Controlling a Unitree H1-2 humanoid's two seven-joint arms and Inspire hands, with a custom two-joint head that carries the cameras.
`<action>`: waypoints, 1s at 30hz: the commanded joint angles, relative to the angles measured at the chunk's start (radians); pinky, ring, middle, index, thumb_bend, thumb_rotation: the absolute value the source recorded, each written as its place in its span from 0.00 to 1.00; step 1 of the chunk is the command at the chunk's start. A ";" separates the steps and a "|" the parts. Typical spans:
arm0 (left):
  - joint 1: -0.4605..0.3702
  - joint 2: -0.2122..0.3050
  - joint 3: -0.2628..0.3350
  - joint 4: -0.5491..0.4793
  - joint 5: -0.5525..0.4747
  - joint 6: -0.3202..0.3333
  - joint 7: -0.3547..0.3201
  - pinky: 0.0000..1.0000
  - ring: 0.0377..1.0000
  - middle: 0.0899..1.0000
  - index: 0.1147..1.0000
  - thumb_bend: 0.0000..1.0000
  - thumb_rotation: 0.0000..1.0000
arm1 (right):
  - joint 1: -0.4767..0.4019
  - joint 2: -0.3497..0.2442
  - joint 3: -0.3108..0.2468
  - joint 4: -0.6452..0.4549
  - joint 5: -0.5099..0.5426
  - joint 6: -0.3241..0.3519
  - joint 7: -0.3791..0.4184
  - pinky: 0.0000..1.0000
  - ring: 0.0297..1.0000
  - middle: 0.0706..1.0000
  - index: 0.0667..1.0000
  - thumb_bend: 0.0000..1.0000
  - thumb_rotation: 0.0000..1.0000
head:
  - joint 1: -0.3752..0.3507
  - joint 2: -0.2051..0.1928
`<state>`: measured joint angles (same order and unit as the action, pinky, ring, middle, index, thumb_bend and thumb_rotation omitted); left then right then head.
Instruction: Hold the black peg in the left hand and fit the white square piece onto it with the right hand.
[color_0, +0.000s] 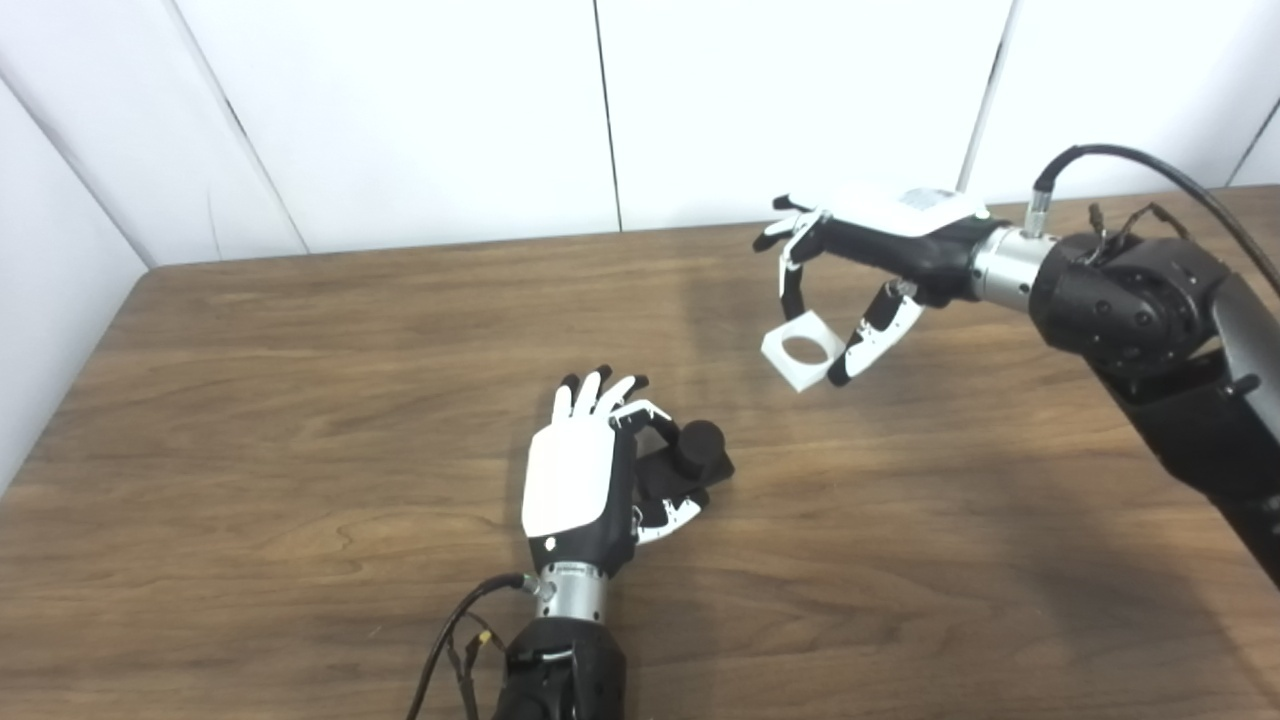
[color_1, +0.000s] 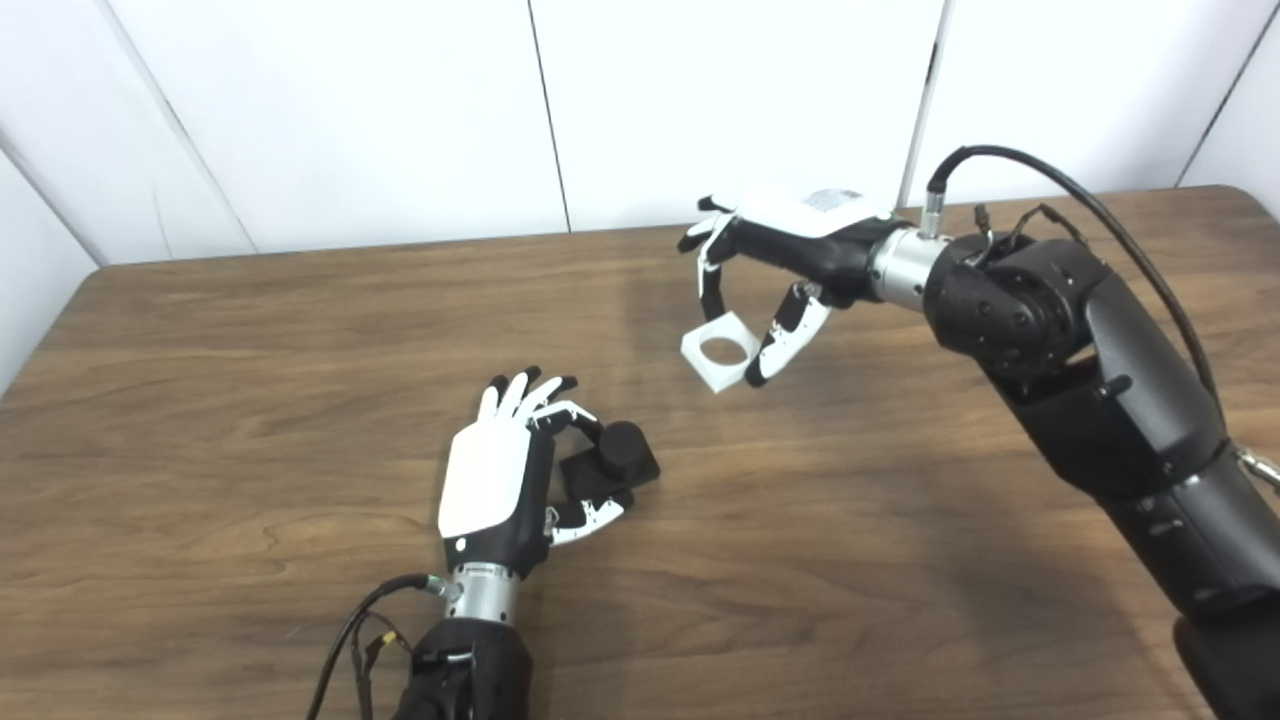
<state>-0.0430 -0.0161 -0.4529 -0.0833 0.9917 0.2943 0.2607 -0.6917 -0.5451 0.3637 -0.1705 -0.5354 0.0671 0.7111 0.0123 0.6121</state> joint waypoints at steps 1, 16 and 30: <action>0.002 -0.034 -0.017 0.037 0.020 0.009 0.007 1.00 0.97 0.85 0.42 0.51 0.09 | -0.036 0.010 -0.009 -0.046 0.007 0.018 0.007 0.90 1.00 0.87 0.45 0.53 0.14 | 0.001 0.001; 0.001 -0.041 -0.022 0.043 0.021 0.016 0.012 1.00 0.96 0.85 0.42 0.51 0.09 | -0.016 0.072 0.012 -0.092 -0.001 0.037 0.043 0.94 1.00 0.88 0.45 0.52 0.14 | 0.006 -0.002; 0.004 -0.039 -0.021 0.035 0.018 0.013 0.012 1.00 0.96 0.85 0.42 0.51 0.09 | -0.013 0.110 0.032 -0.050 -0.021 0.002 0.010 0.93 1.00 0.88 0.45 0.52 0.14 | 0.010 0.003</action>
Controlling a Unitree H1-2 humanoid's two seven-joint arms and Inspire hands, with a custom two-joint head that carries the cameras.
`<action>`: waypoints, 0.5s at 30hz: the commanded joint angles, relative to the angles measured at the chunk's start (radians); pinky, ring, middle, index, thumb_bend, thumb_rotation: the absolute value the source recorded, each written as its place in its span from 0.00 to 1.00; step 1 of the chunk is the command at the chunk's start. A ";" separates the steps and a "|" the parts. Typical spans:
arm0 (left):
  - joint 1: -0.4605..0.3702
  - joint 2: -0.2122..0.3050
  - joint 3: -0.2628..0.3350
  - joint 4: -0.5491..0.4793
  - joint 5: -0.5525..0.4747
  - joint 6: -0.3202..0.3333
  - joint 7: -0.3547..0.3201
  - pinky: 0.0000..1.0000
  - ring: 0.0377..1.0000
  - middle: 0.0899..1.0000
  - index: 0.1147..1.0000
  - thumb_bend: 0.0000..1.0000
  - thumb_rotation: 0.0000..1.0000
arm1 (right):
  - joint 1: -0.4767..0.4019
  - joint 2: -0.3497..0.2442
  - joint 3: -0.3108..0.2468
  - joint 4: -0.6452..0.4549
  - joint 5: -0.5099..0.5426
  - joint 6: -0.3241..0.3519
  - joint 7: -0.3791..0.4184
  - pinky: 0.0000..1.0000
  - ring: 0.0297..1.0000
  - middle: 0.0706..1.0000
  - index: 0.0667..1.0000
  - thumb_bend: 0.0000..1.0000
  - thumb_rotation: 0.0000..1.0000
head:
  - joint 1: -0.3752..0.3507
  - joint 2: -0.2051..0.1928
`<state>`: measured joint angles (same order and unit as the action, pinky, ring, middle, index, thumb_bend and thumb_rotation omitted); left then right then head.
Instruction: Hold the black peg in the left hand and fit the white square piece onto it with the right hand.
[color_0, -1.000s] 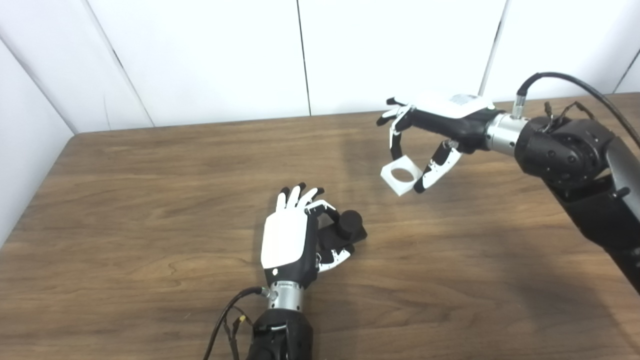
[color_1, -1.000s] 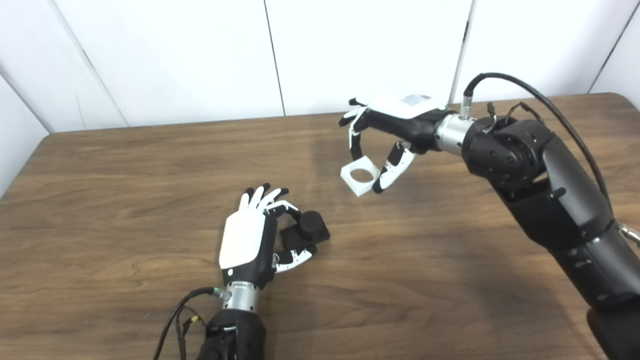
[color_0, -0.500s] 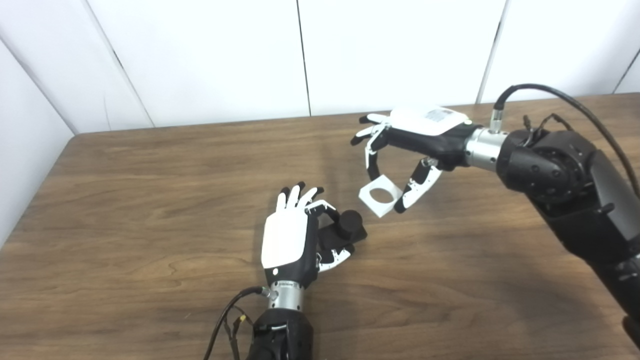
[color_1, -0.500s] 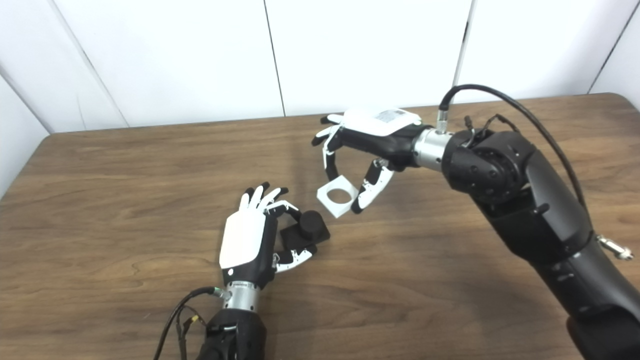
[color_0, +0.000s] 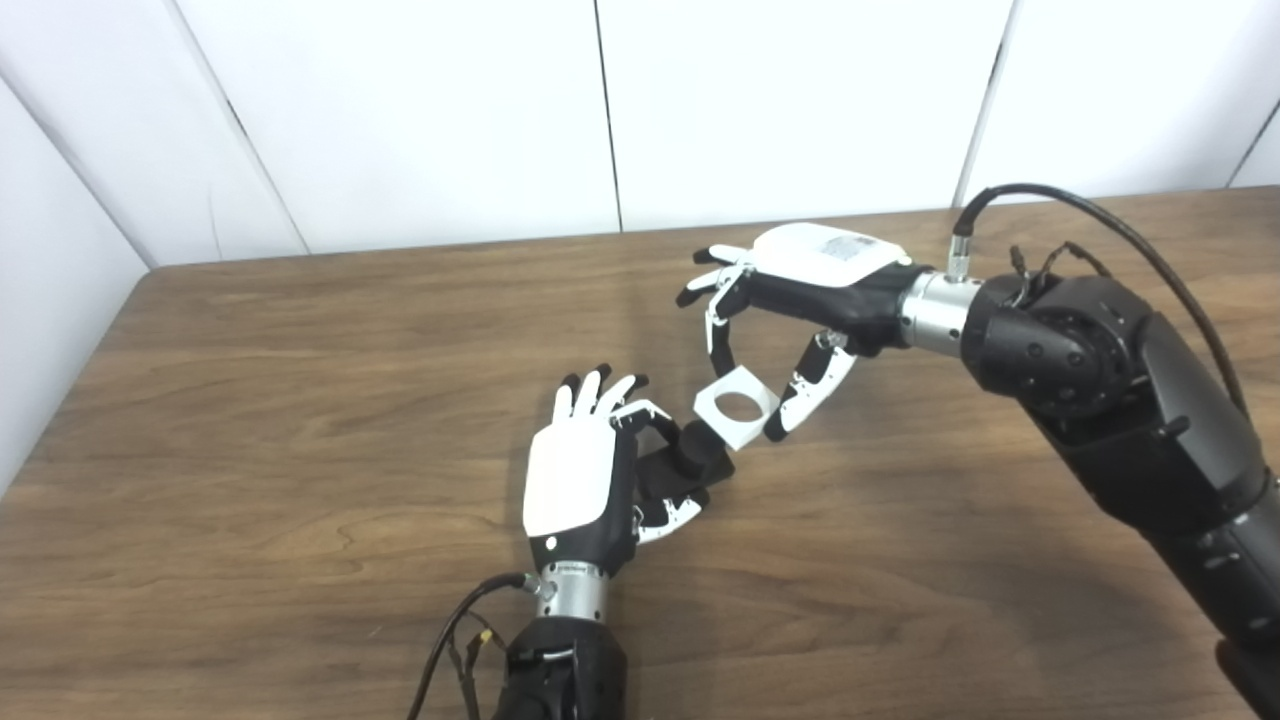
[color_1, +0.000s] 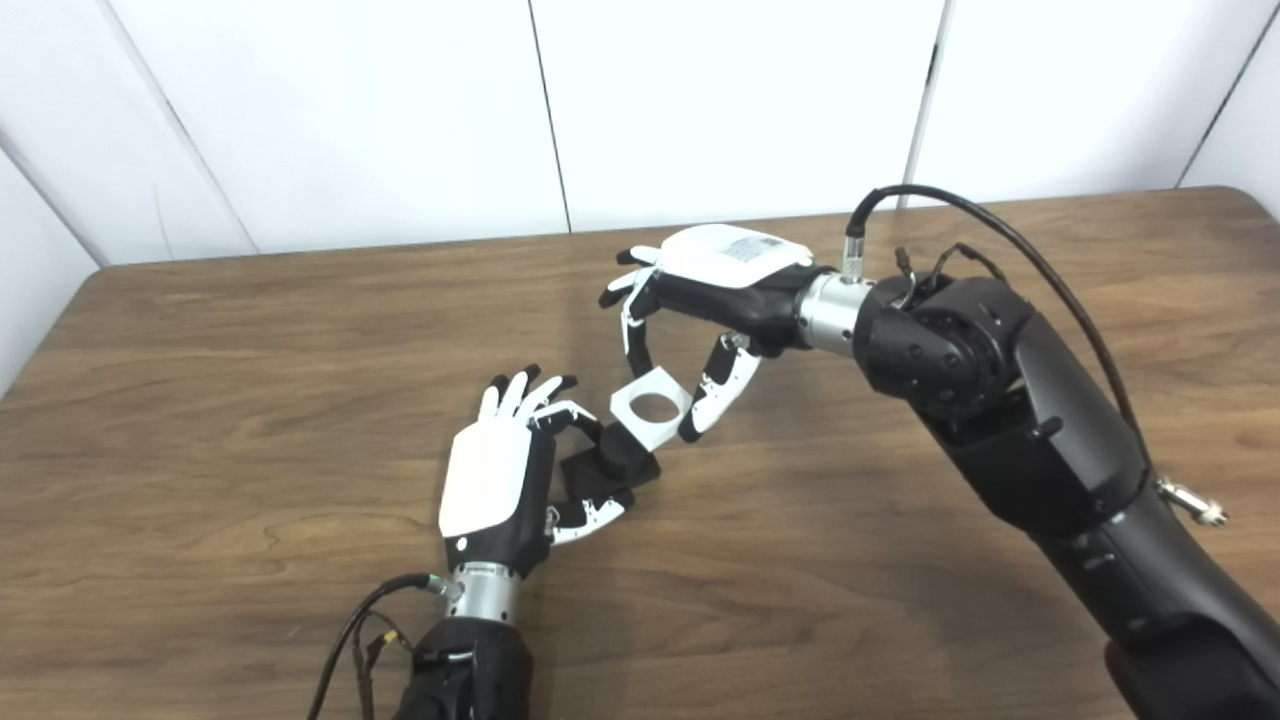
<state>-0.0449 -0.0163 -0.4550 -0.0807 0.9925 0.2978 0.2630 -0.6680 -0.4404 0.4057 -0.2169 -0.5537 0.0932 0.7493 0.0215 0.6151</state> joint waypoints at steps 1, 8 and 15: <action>0.006 -0.040 -0.019 0.031 0.018 0.012 0.006 1.00 0.96 0.85 0.42 0.51 0.09 | -0.036 0.008 -0.008 0.000 -0.005 -0.027 -0.031 0.93 1.00 0.88 0.45 0.52 0.14 | 0.000 0.000; 0.007 -0.043 -0.024 0.033 0.025 0.013 0.010 1.00 0.96 0.85 0.42 0.51 0.09 | -0.033 0.028 0.001 0.030 -0.014 -0.050 -0.047 0.94 1.00 0.88 0.45 0.52 0.14 | 0.011 0.002; 0.006 -0.045 -0.022 0.032 0.022 0.015 0.009 1.00 0.96 0.85 0.42 0.51 0.09 | -0.024 0.043 0.008 0.044 -0.022 -0.048 -0.045 0.96 1.00 0.88 0.45 0.52 0.14 | 0.012 0.003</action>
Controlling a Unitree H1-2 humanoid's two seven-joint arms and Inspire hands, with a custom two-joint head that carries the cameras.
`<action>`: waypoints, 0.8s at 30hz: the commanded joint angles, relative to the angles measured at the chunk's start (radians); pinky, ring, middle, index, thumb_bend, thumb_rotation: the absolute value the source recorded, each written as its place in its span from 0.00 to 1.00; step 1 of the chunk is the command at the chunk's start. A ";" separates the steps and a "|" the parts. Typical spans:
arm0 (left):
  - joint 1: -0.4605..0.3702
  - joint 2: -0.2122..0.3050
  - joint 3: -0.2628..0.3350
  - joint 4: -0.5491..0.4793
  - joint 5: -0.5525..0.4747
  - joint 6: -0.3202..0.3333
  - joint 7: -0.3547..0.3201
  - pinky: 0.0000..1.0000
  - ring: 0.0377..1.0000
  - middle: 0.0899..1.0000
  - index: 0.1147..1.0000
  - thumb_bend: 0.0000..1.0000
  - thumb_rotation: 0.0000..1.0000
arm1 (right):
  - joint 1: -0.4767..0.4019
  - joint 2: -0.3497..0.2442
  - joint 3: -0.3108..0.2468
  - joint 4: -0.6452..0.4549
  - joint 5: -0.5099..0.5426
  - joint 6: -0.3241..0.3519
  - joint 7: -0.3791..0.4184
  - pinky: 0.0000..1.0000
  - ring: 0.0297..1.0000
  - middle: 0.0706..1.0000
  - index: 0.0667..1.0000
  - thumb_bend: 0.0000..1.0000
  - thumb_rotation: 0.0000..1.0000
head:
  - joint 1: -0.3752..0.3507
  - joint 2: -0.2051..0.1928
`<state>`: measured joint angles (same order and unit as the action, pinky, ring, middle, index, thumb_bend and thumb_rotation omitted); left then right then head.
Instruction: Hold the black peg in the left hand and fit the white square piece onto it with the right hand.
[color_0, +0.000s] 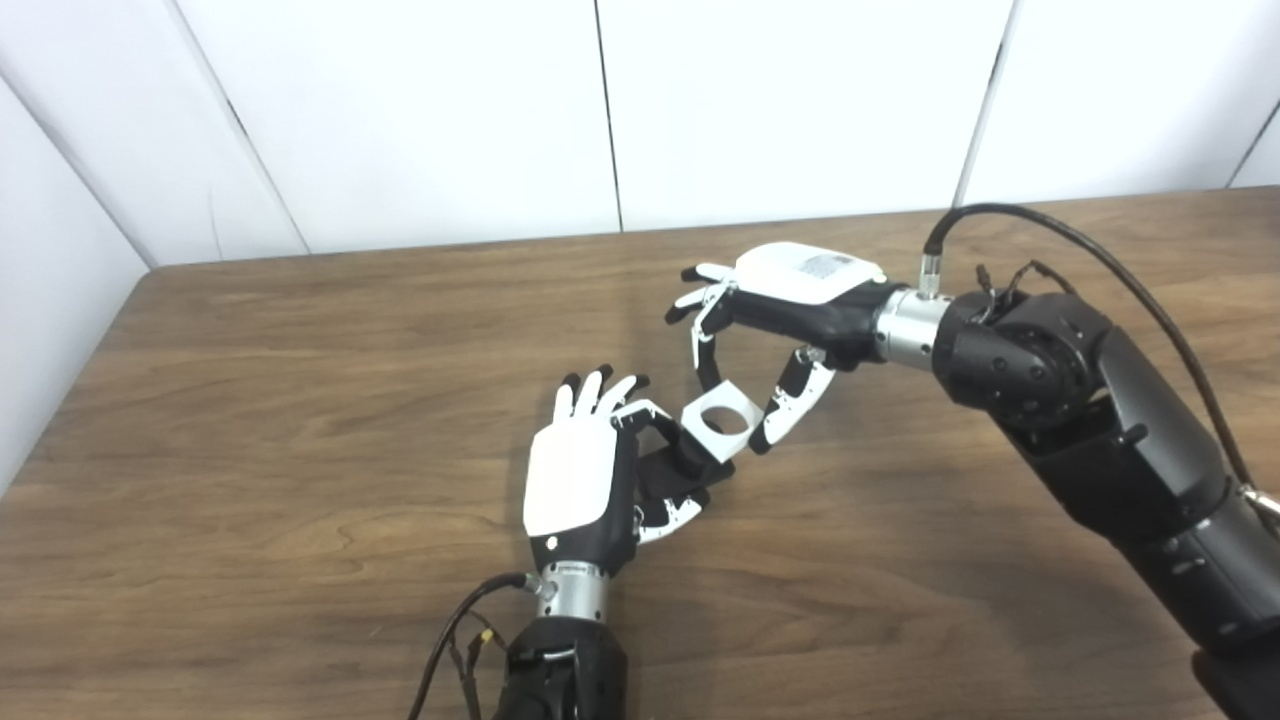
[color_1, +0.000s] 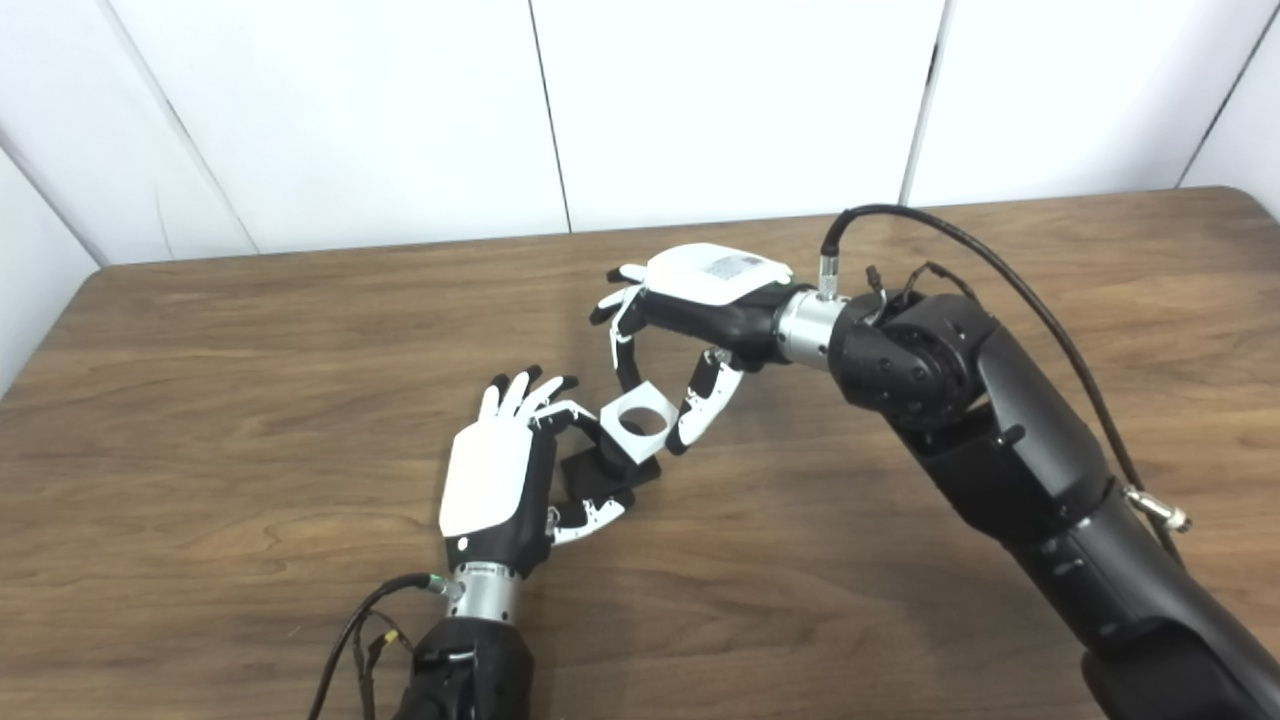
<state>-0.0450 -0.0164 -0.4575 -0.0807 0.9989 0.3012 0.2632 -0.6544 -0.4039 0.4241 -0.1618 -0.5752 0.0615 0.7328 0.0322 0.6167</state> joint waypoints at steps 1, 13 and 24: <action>0.005 -0.045 -0.020 0.033 0.016 0.010 0.011 1.00 0.96 0.85 0.42 0.51 0.09 | -0.036 0.007 -0.010 -0.009 -0.002 -0.018 -0.029 0.96 1.00 0.88 0.45 0.52 0.14 | 0.003 0.002; 0.004 -0.062 -0.026 0.045 0.021 0.010 0.032 1.00 0.96 0.84 0.42 0.51 0.09 | -0.027 0.018 0.006 0.008 -0.014 -0.024 -0.027 0.96 1.00 0.89 0.45 0.52 0.14 | 0.006 0.005; 0.005 -0.063 -0.027 0.046 0.020 0.006 0.037 1.00 0.95 0.84 0.42 0.51 0.09 | -0.020 0.031 0.012 0.027 -0.011 -0.036 -0.044 0.97 1.00 0.88 0.45 0.52 0.14 | 0.012 0.005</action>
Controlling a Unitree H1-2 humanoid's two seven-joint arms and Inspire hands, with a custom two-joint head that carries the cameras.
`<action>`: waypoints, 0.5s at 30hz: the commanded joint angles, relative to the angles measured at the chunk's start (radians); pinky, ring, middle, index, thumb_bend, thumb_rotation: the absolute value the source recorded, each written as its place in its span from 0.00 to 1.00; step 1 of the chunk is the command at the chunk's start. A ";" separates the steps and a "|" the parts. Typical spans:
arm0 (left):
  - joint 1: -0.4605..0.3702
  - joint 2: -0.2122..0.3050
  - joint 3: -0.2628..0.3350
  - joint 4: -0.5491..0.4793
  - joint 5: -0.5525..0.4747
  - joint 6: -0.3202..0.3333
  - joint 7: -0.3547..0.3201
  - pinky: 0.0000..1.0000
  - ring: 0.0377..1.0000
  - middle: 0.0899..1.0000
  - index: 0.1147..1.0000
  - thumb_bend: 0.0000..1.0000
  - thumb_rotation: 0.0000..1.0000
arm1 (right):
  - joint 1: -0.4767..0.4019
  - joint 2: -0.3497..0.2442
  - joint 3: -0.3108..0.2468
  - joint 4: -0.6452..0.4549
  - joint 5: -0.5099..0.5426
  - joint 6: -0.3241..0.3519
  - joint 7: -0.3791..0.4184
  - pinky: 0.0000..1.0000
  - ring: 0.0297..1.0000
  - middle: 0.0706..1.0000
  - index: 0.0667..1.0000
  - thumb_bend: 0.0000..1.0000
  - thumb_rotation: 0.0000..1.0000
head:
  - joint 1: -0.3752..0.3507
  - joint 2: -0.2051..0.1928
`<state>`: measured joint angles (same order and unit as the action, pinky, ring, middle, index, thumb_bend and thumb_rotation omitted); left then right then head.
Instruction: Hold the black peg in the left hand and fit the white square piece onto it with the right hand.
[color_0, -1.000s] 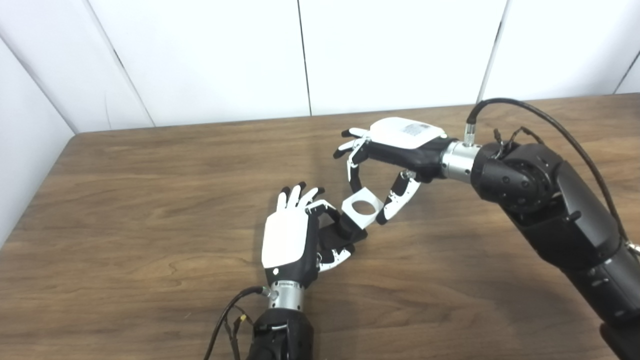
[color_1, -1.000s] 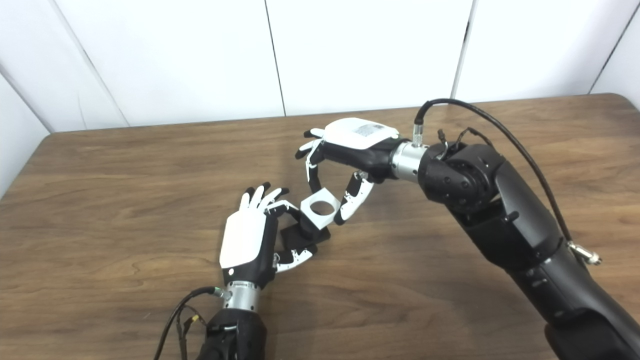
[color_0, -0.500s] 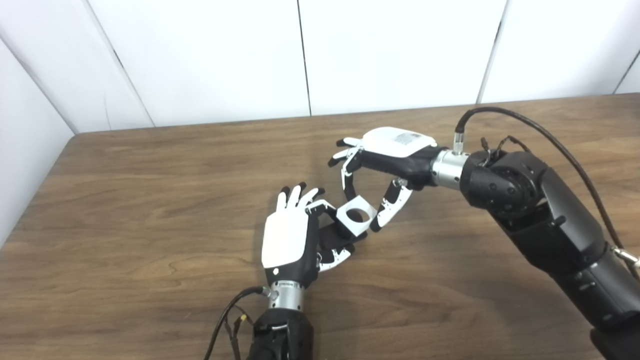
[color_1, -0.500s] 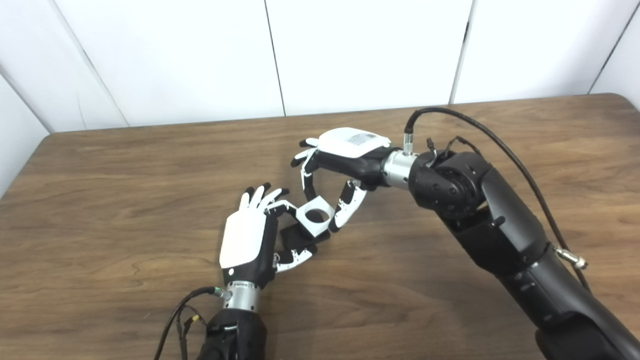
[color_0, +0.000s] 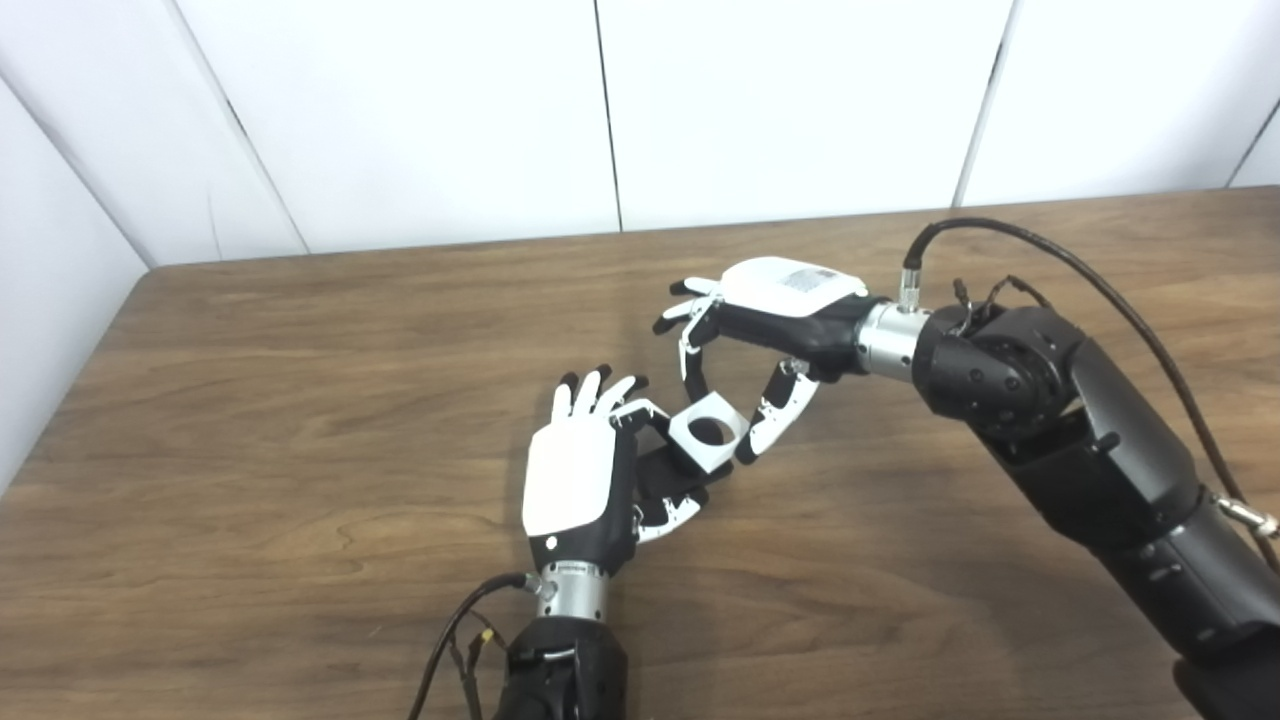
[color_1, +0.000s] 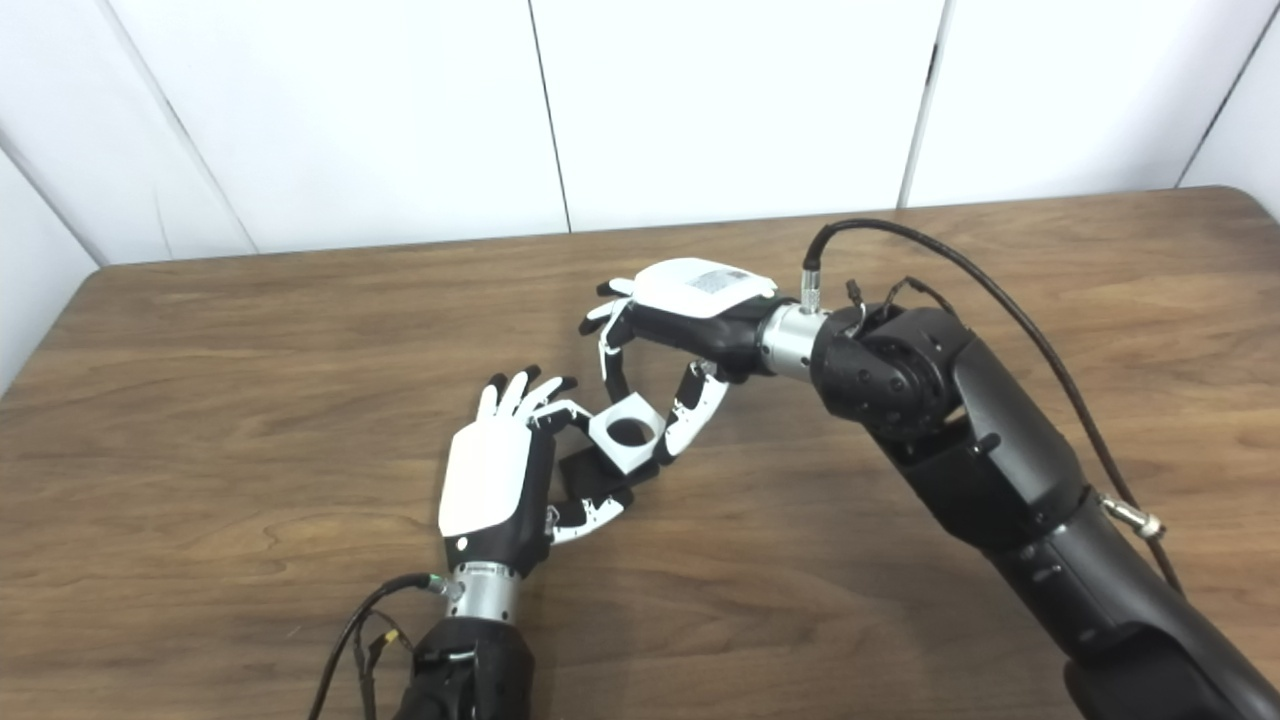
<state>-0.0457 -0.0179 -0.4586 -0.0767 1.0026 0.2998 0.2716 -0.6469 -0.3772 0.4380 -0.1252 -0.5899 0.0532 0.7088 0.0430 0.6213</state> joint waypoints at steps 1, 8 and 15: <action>0.005 -0.061 -0.027 0.041 0.020 0.010 0.026 1.00 0.95 0.84 0.42 0.51 0.09 | -0.027 0.005 -0.001 -0.007 0.004 -0.029 -0.022 0.97 1.00 0.88 0.45 0.52 0.14 | 0.001 0.001; -0.001 -0.066 -0.029 0.044 0.028 0.021 0.021 1.00 0.95 0.84 0.42 0.51 0.09 | -0.027 0.015 0.002 0.005 0.003 -0.032 -0.031 0.97 1.00 0.89 0.45 0.52 0.14 | 0.009 -0.004; -0.002 -0.068 -0.031 0.041 0.026 0.029 0.017 1.00 0.95 0.84 0.42 0.51 0.09 | -0.029 0.019 0.003 0.017 0.002 -0.038 -0.033 0.97 1.00 0.89 0.45 0.52 0.14 | 0.011 -0.002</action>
<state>-0.0526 -0.0228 -0.4614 -0.0735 1.0071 0.3145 0.2723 -0.6425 -0.3598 0.4483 -0.0915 -0.5953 0.0414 0.7002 0.0537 0.6182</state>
